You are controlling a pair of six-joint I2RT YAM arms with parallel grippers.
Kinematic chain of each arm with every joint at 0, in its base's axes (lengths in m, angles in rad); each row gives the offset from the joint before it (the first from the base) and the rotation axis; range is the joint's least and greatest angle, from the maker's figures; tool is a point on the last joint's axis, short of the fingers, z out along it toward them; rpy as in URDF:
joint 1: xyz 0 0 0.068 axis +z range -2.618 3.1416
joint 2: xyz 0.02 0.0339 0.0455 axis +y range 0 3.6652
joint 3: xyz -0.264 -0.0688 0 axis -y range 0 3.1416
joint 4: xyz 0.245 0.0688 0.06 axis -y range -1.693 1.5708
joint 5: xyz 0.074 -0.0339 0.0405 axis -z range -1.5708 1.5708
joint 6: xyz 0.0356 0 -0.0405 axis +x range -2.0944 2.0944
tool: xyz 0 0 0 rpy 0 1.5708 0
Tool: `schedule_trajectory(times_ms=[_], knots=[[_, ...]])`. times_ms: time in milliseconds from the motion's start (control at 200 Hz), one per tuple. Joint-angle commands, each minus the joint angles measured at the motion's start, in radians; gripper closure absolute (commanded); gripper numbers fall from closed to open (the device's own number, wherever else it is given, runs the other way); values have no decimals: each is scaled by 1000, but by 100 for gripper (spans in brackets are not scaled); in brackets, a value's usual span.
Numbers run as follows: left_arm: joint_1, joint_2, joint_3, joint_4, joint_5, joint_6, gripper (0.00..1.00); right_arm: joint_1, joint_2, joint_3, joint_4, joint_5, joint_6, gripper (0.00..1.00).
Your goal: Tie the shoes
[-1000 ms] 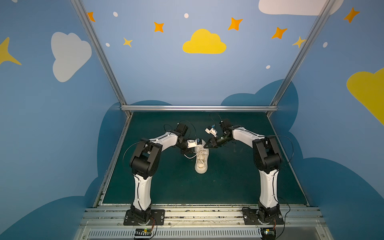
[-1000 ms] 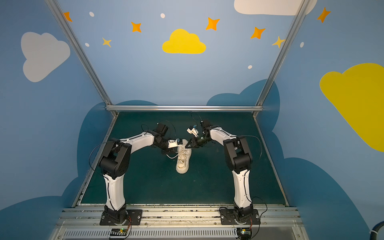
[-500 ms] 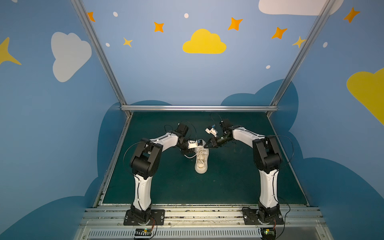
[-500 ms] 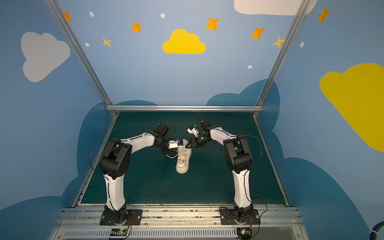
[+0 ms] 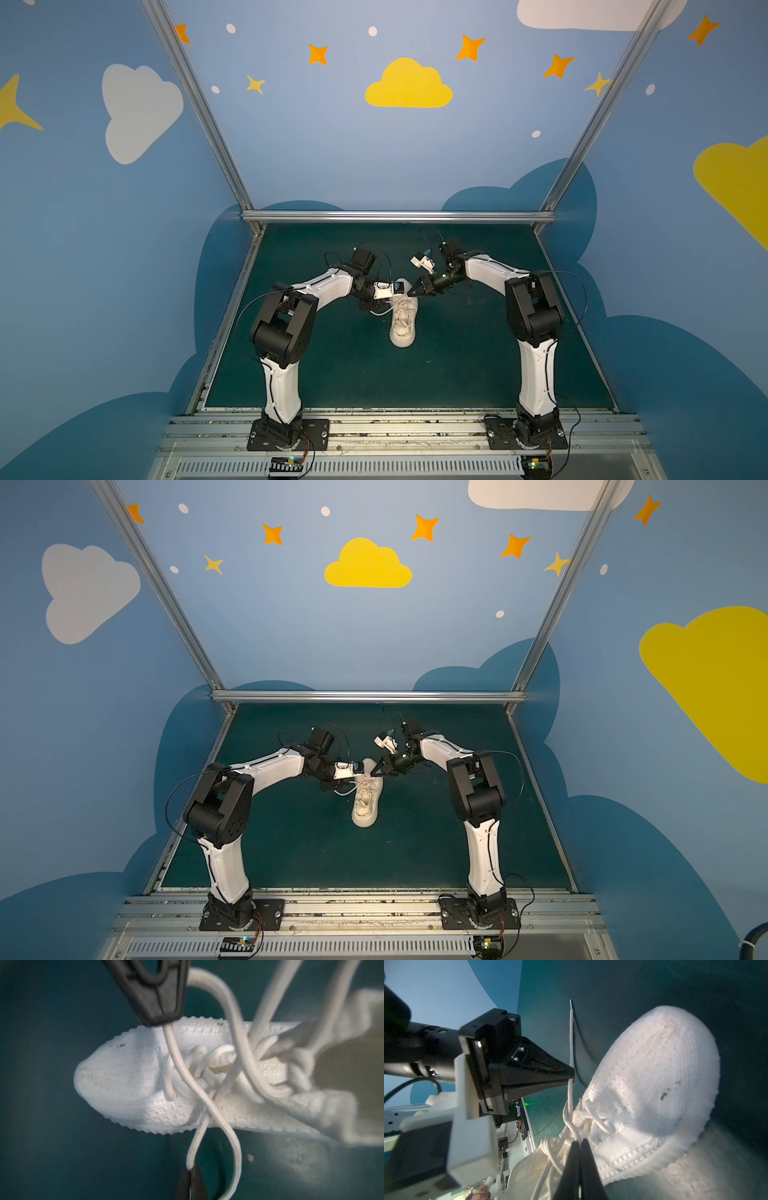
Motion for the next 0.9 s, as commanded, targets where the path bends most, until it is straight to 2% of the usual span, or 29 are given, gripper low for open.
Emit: schedule_trajectory(times_ms=[0, 596, 891], knots=[[-10, -56, -10, -6, 0, 19, 96, 0, 22, 16, -17, -19, -1, 97], [-79, -196, -68, 0, -18, 60, 96, 12, 58, 69, -58, -16, 8, 95], [-101, -198, -67, 2, -15, 54, 96, 15, 51, 67, -61, -29, 15, 84]])
